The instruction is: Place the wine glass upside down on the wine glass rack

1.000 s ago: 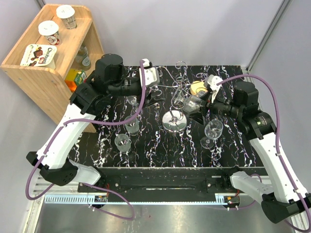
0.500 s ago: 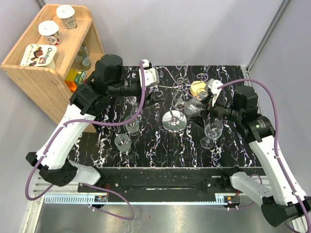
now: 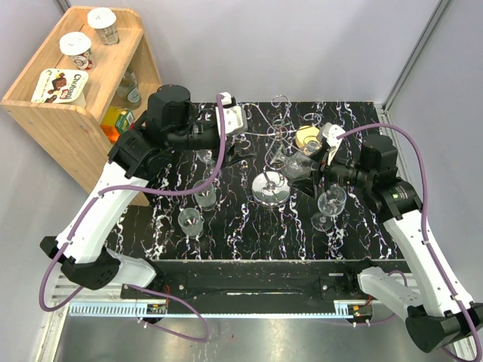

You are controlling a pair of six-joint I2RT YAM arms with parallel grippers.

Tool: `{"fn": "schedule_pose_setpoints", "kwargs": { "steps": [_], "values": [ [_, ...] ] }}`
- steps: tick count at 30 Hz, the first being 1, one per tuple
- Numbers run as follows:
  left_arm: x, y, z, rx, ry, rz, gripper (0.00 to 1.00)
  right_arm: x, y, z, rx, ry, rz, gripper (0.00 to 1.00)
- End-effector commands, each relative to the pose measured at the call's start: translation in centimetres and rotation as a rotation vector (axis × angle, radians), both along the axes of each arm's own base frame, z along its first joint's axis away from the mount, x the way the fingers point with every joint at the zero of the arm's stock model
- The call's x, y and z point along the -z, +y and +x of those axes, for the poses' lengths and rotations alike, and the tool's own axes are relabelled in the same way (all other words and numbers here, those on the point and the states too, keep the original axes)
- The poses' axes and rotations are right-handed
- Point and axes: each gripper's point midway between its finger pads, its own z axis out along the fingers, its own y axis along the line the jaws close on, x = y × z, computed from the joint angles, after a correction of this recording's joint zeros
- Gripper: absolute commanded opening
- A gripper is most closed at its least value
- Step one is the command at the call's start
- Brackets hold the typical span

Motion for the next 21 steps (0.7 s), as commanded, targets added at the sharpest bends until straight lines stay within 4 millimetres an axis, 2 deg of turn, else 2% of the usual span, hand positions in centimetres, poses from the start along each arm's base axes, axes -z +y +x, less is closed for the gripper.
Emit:
{"fn": "schedule_pose_setpoints", "kwargs": {
  "steps": [1,9,21],
  "values": [
    [-1.7,0.3,-0.1,-0.001,-0.06,-0.04,0.69,0.3,0.2,0.6,0.003,-0.003,0.018,0.24],
    [-1.6,0.1,0.0,0.009,-0.058,-0.038,0.69,1.7,0.6,0.6,-0.017,0.039,0.027,0.36],
    [-1.7,0.0,-0.1,0.017,-0.057,-0.042,0.69,2.9,0.9,0.6,-0.028,0.076,0.035,0.37]
  ]
}}
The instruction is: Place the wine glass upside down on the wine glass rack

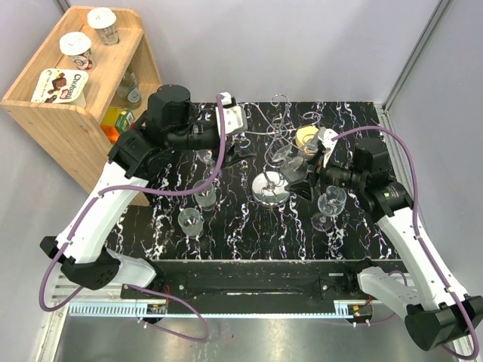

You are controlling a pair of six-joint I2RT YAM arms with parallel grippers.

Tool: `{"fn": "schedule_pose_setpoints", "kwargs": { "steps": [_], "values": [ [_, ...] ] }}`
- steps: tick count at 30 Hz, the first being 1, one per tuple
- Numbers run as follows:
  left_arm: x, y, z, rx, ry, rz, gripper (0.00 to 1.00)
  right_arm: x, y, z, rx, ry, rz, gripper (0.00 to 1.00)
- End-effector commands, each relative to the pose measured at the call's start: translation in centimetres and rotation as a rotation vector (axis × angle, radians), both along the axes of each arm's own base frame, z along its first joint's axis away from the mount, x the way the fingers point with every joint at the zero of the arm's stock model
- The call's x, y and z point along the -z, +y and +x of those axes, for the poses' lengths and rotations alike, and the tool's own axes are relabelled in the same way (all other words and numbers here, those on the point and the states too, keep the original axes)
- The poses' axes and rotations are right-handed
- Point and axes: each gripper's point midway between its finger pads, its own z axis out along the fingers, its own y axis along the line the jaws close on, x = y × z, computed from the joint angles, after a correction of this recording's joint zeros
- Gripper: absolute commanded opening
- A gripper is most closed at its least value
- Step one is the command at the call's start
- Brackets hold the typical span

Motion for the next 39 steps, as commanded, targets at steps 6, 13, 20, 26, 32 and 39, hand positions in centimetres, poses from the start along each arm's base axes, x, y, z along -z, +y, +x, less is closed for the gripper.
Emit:
{"fn": "schedule_pose_setpoints", "kwargs": {
  "steps": [6,13,20,26,32,39],
  "values": [
    [-1.6,-0.1,-0.1,0.019,-0.052,-0.041,0.69,0.4,0.5,0.6,-0.002,0.027,0.029,0.38],
    [-1.4,-0.1,-0.2,0.023,-0.049,-0.041,0.69,1.2,0.9,1.0,-0.007,0.06,0.048,0.42],
    [-0.6,-0.3,-0.1,0.034,-0.036,-0.027,0.69,0.8,1.1,1.4,-0.011,0.051,0.064,0.46],
    [-0.3,-0.4,0.0,0.034,-0.033,-0.024,0.69,0.2,1.8,1.5,-0.045,0.053,0.105,0.41],
    [1.5,-0.7,0.9,0.018,-0.016,0.012,0.69,0.1,2.5,1.7,-0.063,0.082,0.153,0.35],
    [4.9,-1.1,2.1,0.014,0.0,0.086,0.68,0.1,3.0,1.3,-0.105,0.071,0.179,0.26]
  ]
}}
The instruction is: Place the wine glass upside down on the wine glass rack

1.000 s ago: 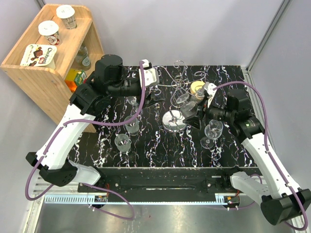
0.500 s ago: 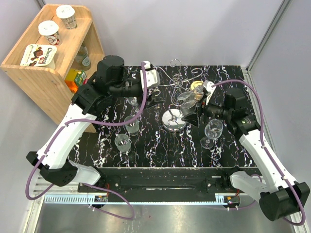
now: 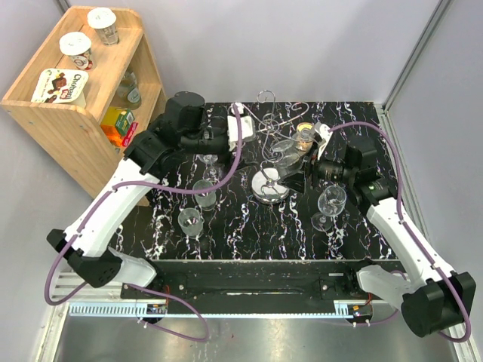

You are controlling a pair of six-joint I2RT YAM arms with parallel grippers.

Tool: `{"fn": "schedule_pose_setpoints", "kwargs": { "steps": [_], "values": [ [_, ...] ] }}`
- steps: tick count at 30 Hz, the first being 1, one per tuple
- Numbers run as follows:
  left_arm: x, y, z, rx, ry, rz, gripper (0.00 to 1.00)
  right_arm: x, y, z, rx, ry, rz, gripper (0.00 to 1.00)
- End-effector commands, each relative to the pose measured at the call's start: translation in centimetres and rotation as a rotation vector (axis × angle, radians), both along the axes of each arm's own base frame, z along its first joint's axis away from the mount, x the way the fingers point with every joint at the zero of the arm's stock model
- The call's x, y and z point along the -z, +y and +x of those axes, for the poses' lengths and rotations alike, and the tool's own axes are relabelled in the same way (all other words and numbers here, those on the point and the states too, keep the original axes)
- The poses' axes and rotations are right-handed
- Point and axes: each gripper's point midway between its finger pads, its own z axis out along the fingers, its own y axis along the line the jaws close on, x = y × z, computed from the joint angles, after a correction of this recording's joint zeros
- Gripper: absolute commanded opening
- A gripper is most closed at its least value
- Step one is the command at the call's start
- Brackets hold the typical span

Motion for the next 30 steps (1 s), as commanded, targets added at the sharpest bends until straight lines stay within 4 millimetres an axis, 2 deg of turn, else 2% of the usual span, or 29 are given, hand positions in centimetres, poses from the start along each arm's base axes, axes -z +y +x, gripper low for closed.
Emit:
{"fn": "schedule_pose_setpoints", "kwargs": {
  "steps": [1,8,13,20,30],
  "values": [
    [1.3,-0.5,1.6,-0.008,-0.039,0.028,0.68,-1.9,1.2,-0.9,-0.094,-0.074,0.065,0.24],
    [3.7,-0.8,3.9,-0.043,-0.041,0.118,0.66,-3.0,1.3,-0.7,-0.097,-0.155,0.086,0.08],
    [4.0,-1.6,4.7,-0.043,-0.024,0.123,0.66,-3.6,1.4,-0.6,-0.106,-0.201,0.107,0.0],
    [3.6,-2.9,5.4,-0.031,-0.004,0.109,0.64,-4.0,1.6,-0.2,-0.105,-0.246,0.147,0.0],
    [3.7,-4.4,4.6,-0.004,0.026,0.109,0.57,-3.4,2.0,0.2,-0.087,-0.247,0.17,0.0]
  ]
}}
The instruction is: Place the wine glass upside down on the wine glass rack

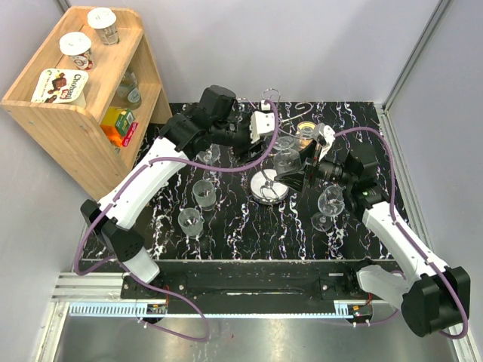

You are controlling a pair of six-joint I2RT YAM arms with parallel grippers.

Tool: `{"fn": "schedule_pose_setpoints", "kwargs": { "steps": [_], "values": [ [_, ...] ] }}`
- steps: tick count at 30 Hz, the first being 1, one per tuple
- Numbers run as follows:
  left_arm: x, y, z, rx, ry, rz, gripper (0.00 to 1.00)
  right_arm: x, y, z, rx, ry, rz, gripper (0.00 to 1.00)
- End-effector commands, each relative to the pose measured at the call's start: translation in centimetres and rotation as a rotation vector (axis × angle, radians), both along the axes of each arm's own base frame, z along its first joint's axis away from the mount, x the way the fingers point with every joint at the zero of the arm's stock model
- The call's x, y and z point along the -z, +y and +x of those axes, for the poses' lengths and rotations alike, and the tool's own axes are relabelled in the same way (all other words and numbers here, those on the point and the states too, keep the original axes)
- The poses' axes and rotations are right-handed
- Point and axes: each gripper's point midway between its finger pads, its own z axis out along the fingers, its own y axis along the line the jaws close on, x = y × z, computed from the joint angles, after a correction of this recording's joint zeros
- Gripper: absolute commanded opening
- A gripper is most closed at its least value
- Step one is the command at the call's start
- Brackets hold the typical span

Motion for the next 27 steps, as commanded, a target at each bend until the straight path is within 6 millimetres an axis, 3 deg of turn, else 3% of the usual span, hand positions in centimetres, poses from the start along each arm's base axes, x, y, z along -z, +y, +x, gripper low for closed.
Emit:
{"fn": "schedule_pose_setpoints", "kwargs": {
  "steps": [1,19,27],
  "values": [
    [-2.4,-1.7,-0.9,0.035,-0.038,-0.065,0.57,-1.9,1.0,-0.3,-0.036,-0.091,0.04,0.0],
    [-2.2,-2.5,-3.0,0.08,-0.016,-0.074,0.54,-0.8,0.4,2.6,0.128,-0.008,-0.014,0.0],
    [-1.9,-2.3,-3.2,0.081,-0.017,-0.067,0.54,-1.8,0.8,2.0,0.092,-0.033,-0.001,0.0]
  ]
}}
